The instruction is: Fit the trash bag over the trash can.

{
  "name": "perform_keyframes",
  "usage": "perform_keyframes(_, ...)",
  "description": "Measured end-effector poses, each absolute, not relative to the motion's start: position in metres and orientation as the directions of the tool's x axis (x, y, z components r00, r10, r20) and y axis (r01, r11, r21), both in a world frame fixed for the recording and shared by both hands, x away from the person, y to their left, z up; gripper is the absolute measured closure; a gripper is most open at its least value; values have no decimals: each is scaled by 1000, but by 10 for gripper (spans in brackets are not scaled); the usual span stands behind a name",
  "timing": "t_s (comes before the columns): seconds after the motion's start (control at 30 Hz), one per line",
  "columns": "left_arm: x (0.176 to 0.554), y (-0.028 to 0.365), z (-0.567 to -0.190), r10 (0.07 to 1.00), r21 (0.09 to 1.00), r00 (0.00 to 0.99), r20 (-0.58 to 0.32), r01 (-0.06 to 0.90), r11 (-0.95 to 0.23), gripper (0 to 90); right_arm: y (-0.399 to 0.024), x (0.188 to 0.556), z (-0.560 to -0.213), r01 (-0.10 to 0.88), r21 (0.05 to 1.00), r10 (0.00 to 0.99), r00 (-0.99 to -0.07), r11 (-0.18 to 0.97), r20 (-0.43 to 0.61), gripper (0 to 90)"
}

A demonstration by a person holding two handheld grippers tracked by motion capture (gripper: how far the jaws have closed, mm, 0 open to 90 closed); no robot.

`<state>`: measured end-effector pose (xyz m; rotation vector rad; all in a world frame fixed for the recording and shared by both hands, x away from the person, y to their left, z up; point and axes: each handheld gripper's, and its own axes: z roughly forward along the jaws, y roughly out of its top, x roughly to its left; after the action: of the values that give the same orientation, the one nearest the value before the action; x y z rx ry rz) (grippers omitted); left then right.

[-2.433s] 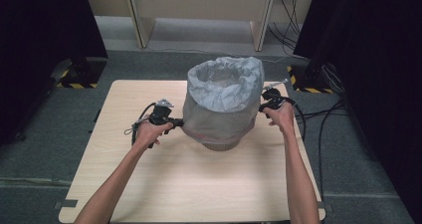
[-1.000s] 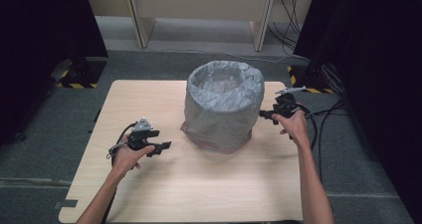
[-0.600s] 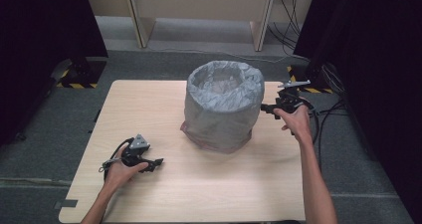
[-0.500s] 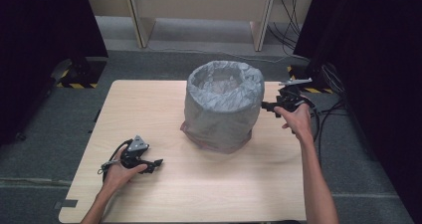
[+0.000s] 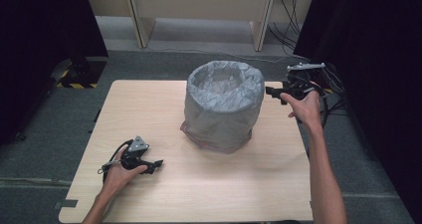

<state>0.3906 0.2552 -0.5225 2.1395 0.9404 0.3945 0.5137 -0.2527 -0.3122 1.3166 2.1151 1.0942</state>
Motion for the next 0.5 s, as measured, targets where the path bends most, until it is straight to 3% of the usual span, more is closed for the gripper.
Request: perform_keyframes(0.5,391,254,-523,734,741,679,-19,502,-445,108,-241,513,-271,499,832,883,-469,242,24,244)
